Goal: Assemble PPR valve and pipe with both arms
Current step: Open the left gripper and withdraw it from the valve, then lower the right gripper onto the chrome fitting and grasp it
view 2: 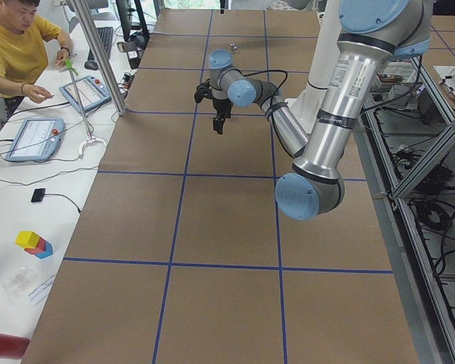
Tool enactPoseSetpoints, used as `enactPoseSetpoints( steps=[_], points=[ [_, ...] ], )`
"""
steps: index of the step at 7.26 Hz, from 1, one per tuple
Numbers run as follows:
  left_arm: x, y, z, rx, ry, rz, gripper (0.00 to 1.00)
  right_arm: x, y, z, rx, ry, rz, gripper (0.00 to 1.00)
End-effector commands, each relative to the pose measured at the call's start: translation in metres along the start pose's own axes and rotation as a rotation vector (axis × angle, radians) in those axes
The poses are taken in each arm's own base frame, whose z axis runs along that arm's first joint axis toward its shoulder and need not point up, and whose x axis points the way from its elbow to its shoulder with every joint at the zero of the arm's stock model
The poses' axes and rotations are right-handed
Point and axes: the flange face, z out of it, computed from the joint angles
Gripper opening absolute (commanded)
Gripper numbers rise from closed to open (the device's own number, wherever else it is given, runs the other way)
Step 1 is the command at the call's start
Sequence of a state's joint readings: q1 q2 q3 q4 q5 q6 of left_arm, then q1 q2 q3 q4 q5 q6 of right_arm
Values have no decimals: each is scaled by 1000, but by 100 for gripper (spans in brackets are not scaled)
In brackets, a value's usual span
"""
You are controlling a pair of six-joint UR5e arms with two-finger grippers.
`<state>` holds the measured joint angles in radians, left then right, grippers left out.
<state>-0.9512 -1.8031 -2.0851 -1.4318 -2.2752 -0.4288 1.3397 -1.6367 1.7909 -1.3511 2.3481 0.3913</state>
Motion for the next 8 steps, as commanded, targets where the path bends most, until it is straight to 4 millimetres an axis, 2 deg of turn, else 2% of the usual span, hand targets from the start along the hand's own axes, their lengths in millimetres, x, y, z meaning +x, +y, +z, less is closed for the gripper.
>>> enactPoseSetpoints(
  steps=[1, 4, 6, 8],
  points=[
    [-72, 26, -20, -7, 21, 63, 100, -49, 11, 39, 5, -11, 52, 100],
    [-70, 26, -22, -5, 24, 64, 100, -83, 28, 85, -14, 80, 28, 100],
    [-69, 27, -22, -4, 25, 56, 100, -75, 48, 94, -8, 66, 4, 100],
    [-69, 27, -23, -2, 25, 58, 100, -80, 63, 109, 5, 75, 43, 100]
  ],
)
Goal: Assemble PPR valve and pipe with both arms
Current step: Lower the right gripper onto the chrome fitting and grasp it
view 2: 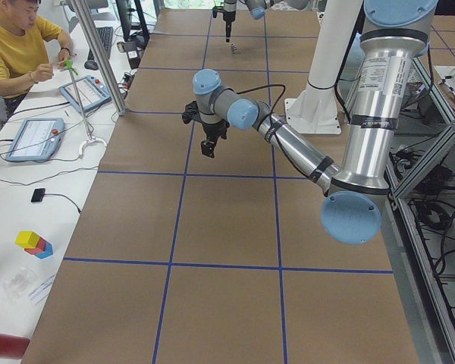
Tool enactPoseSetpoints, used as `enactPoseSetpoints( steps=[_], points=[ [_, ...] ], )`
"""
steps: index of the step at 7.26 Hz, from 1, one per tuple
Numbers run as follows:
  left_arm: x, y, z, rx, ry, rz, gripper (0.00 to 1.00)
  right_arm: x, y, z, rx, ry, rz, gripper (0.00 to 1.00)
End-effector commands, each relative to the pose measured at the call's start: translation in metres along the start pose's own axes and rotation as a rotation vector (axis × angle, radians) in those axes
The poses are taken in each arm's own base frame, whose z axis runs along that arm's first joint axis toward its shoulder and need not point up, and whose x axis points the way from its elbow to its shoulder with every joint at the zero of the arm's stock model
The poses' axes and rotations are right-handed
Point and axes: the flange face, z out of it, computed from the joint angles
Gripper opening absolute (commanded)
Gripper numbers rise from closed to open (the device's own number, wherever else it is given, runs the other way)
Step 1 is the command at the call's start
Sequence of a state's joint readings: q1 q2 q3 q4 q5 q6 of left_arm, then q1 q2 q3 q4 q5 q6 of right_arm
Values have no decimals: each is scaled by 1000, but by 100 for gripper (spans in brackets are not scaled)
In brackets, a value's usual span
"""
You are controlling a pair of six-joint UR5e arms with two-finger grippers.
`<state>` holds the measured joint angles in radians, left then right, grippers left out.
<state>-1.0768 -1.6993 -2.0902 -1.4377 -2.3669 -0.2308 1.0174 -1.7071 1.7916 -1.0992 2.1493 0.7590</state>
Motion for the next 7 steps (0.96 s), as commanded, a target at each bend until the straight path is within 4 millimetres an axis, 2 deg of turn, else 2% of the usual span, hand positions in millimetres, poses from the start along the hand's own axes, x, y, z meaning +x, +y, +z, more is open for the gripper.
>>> enactPoseSetpoints(
  steps=[1, 2, 3, 4, 7],
  points=[
    [0, 0, 0, -1, 0, -2, 100, -7, 16, 19, 5, 23, 13, 100],
    [-1, 0, 2, -3, 0, -2, 100, -7, 21, 23, -2, 30, 8, 98],
    [-1, 0, 2, -4, 0, -3, 100, -8, 23, 25, -8, 31, 5, 86],
    [-2, -1, 3, -5, 0, -4, 100, -9, 24, 27, -14, 32, 2, 79],
    [-3, -1, 4, -7, -1, -6, 100, -8, 26, 34, -25, 37, -3, 80]
  ],
)
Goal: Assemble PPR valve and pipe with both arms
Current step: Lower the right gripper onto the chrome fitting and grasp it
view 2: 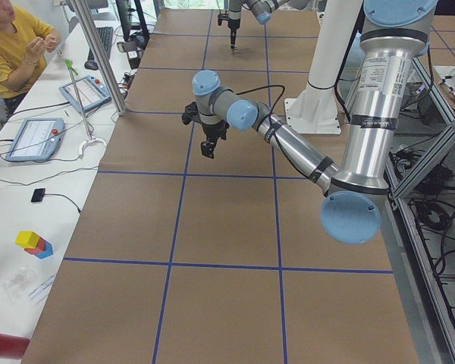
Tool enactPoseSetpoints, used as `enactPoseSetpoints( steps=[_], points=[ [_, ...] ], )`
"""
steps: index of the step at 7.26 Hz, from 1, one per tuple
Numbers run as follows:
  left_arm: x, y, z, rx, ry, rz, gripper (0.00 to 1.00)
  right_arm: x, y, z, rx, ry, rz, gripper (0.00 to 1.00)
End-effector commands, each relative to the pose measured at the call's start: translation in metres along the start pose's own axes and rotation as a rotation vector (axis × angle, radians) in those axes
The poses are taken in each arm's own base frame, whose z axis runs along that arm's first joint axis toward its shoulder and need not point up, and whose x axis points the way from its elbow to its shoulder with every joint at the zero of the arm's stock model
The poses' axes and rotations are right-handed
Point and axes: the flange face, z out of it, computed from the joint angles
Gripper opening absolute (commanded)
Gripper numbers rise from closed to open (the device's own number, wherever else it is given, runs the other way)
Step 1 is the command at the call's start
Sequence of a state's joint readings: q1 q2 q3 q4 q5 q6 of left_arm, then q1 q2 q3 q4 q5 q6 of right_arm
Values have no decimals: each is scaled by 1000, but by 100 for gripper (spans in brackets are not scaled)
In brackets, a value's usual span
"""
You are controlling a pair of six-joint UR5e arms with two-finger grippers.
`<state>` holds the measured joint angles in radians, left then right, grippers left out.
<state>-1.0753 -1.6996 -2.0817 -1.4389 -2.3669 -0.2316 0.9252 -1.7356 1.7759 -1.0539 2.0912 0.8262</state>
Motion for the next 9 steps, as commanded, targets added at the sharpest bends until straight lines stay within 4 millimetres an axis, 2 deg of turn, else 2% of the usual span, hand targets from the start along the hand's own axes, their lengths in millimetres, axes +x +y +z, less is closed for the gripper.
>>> enactPoseSetpoints(
  steps=[1, 2, 3, 4, 5, 6, 8, 9],
  points=[
    [-1, 0, 1, -1, 0, -1, 100, 2, 1, 4, -7, 5, -2, 80],
    [-1, 0, 1, -1, 0, -1, 100, 2, 1, 4, -7, 5, 1, 74],
    [-1, 0, 1, -1, 0, -1, 100, 2, 1, 5, -8, 6, 3, 45],
    [-1, 0, 1, -1, 0, -1, 100, 1, 0, 4, -7, 3, 0, 6],
    [-1, 0, 1, -2, -1, -2, 100, -1, -1, 2, -3, -2, -2, 0],
    [-1, 0, 1, -1, 0, -1, 100, -3, -1, -1, -1, -7, -2, 0],
    [-1, 0, 1, -2, -2, -1, 100, -27, -7, -25, 28, -49, -26, 0],
    [-4, 1, 1, -2, -8, 2, 100, -36, -19, -38, 40, -88, 0, 0]
  ],
)
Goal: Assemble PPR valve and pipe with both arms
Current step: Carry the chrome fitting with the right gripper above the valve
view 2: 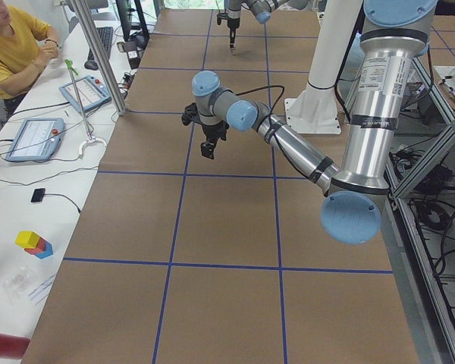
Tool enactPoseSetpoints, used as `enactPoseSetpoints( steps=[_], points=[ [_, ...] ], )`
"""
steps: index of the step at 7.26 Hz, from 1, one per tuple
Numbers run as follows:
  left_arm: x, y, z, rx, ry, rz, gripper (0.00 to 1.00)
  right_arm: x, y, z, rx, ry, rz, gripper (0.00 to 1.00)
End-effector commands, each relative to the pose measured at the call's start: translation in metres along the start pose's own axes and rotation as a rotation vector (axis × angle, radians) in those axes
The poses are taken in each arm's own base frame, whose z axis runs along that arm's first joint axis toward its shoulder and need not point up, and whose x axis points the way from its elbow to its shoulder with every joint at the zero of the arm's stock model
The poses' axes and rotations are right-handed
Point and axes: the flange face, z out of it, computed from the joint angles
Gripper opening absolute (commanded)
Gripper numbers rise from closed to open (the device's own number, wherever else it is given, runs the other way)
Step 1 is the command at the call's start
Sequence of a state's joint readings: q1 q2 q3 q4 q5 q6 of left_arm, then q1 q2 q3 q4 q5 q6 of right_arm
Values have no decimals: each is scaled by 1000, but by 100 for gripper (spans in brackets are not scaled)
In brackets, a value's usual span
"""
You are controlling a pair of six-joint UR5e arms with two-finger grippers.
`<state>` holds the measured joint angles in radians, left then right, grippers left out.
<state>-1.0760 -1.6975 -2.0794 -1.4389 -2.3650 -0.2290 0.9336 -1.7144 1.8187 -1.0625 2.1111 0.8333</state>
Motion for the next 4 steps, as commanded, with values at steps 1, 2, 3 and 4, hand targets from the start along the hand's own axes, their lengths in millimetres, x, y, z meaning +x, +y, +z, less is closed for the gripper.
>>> enactPoseSetpoints(
  steps=[1, 2, 3, 4],
  points=[
    [-21, 11, -2, 4, -40, -12, 100, -30, -33, -36, 18, -78, 102, 0],
    [-47, 13, -9, 10, -82, 59, 100, -56, -46, -58, 9, -72, 137, 0],
    [-92, 17, -14, -2, -108, 133, 100, -96, -61, -85, -6, -56, 161, 0],
    [-131, 22, -21, -6, -123, 176, 100, -148, -81, -113, -22, -46, 242, 0]
  ],
)
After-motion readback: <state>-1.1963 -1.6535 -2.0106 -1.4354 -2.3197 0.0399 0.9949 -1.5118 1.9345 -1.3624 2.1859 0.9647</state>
